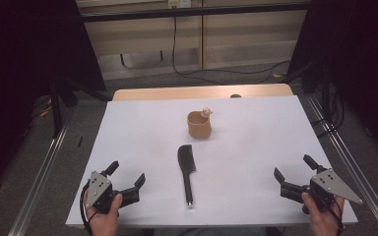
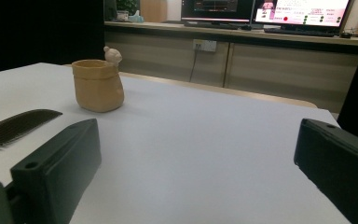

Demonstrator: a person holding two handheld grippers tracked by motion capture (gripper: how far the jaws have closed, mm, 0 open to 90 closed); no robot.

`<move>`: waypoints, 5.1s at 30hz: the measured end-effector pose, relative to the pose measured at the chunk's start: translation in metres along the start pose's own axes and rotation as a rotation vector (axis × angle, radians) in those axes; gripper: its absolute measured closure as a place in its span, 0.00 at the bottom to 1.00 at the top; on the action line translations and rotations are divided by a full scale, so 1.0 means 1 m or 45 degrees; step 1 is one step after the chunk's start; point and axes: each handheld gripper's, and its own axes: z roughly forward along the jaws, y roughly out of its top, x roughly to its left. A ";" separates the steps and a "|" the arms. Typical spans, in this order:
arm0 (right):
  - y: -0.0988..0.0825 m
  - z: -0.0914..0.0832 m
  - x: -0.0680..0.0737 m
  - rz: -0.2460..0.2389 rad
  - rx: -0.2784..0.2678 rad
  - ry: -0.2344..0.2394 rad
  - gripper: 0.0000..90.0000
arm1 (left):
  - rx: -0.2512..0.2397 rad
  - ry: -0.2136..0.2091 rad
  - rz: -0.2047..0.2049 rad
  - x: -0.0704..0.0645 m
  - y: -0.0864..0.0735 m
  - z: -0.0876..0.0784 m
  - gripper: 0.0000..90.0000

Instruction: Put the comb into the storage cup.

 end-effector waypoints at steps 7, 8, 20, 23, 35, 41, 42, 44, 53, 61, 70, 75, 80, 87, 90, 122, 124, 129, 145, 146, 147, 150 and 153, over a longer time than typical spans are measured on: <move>0.000 0.001 0.000 0.005 0.004 0.007 0.00 | 0.041 -0.055 -0.032 0.002 0.003 0.002 0.04; 0.000 0.001 0.000 0.005 0.004 0.007 0.00 | 0.041 -0.055 -0.032 0.002 0.003 0.002 0.04; -0.001 0.001 0.001 -0.002 0.008 0.022 0.00 | 0.019 -0.181 0.003 -0.009 0.008 0.011 0.04; -0.002 0.002 0.001 0.001 0.010 0.029 0.00 | 0.016 -0.195 0.015 -0.014 0.008 0.016 0.03; 0.000 0.002 0.002 -0.017 0.005 0.030 0.00 | -0.007 -0.250 0.009 -0.024 0.015 0.025 0.02; 0.000 0.002 0.002 -0.014 0.005 0.027 0.00 | -0.014 -0.253 0.006 -0.030 0.017 0.037 0.01; -0.001 0.003 0.001 -0.013 0.008 0.025 0.00 | -0.020 -0.260 0.008 -0.032 0.017 0.042 0.01; -0.001 0.004 0.001 -0.007 0.013 0.031 0.00 | -0.022 -0.270 0.021 -0.035 0.017 0.045 0.02; -0.002 0.005 0.003 -0.006 0.038 0.056 0.00 | -0.051 -0.306 0.035 -0.047 0.026 0.062 0.03; -0.004 0.005 0.003 0.031 0.047 0.073 0.00 | -0.069 -0.309 0.051 -0.055 0.033 0.084 0.06; -0.003 0.005 0.003 0.026 0.036 0.075 0.00 | -0.017 -0.361 0.008 -0.065 0.023 0.093 0.13; -0.003 0.005 0.004 0.021 0.038 0.082 0.00 | -0.012 -0.398 -0.003 -0.067 0.023 0.091 0.26; -0.003 0.004 0.003 0.021 0.030 0.081 0.00 | -0.026 -0.431 -0.012 -0.068 0.025 0.088 0.44; -0.003 0.005 0.004 0.014 0.027 0.087 0.00 | -0.007 -0.468 -0.024 -0.065 0.025 0.089 0.63; -0.003 0.005 0.004 0.012 0.024 0.087 0.00 | -0.006 -0.488 -0.010 -0.066 0.025 0.090 0.76; -0.003 0.004 0.003 -0.009 0.030 0.080 0.00 | 0.503 -0.551 -0.060 -0.087 0.014 0.111 1.00; -0.003 0.004 0.003 -0.005 0.030 0.078 0.00 | 0.536 -0.555 -0.061 -0.088 0.013 0.113 1.00; -0.003 0.004 0.003 -0.006 0.033 0.080 0.00 | 0.718 -0.588 -0.099 -0.095 0.005 0.122 1.00; -0.003 0.004 0.004 -0.006 0.033 0.085 0.00 | 0.852 -0.549 -0.073 -0.101 0.003 0.122 1.00; -0.003 0.004 0.004 -0.010 0.033 0.083 0.00 | 0.854 -0.556 -0.074 -0.101 0.003 0.122 1.00; -0.003 0.004 0.004 -0.011 0.034 0.085 0.00 | 0.856 -0.551 -0.074 -0.101 0.003 0.122 1.00; -0.003 0.004 0.004 -0.012 0.036 0.085 0.00 | 0.871 -0.541 -0.075 -0.100 0.002 0.123 1.00; -0.003 0.004 0.004 -0.008 0.039 0.088 0.00 | 0.871 -0.543 -0.069 -0.099 0.001 0.124 1.00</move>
